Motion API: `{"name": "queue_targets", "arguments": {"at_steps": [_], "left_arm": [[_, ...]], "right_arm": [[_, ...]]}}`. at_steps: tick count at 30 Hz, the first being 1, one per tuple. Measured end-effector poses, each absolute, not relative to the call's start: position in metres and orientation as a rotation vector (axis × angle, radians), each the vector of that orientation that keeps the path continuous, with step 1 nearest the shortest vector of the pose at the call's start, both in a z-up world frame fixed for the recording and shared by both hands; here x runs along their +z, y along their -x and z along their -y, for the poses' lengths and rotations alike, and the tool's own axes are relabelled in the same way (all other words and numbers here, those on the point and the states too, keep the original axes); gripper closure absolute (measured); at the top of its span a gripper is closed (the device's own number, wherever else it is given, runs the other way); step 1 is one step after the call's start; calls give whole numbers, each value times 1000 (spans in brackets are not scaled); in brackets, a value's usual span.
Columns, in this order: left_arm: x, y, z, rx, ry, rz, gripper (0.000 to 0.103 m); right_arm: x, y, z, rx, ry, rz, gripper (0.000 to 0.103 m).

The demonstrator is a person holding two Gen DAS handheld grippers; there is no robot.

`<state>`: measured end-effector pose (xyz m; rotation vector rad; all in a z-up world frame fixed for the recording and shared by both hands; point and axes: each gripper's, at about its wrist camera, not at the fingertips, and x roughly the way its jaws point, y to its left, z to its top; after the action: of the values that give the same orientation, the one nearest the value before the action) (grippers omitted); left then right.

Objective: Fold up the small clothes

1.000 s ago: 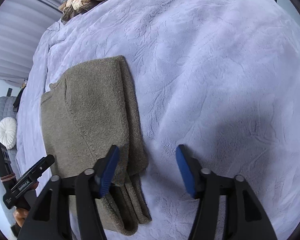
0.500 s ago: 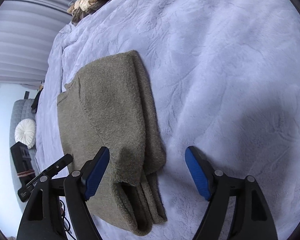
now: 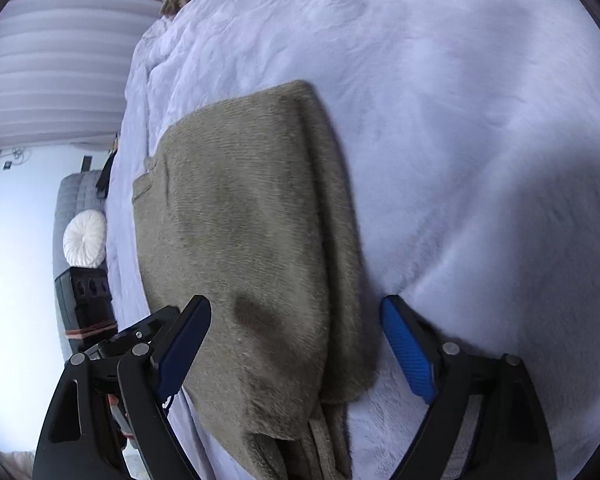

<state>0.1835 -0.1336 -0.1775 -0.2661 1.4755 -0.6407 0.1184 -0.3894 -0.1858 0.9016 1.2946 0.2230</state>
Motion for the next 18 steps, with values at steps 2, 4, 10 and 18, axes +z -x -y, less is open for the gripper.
{"name": "queue_targets", "arguments": {"at_steps": [2,4,10,18], "left_arm": [[-176,-185,137,-659,286,-1470,1],[-175,-185,142,-662,270,-1462,1],[-186,-185,152,-646,225,-1458,1],[-189,-187,157,-660,222,-1470,1]], "right_arm": [[-184,-125,381,311,-927,-1277,14],[-180,-131,372,393,-942,-1249,14],[-207,-136,365,406,-1009,-1254,14],[-193,-136,362,332,-1007,-1251,14]]}}
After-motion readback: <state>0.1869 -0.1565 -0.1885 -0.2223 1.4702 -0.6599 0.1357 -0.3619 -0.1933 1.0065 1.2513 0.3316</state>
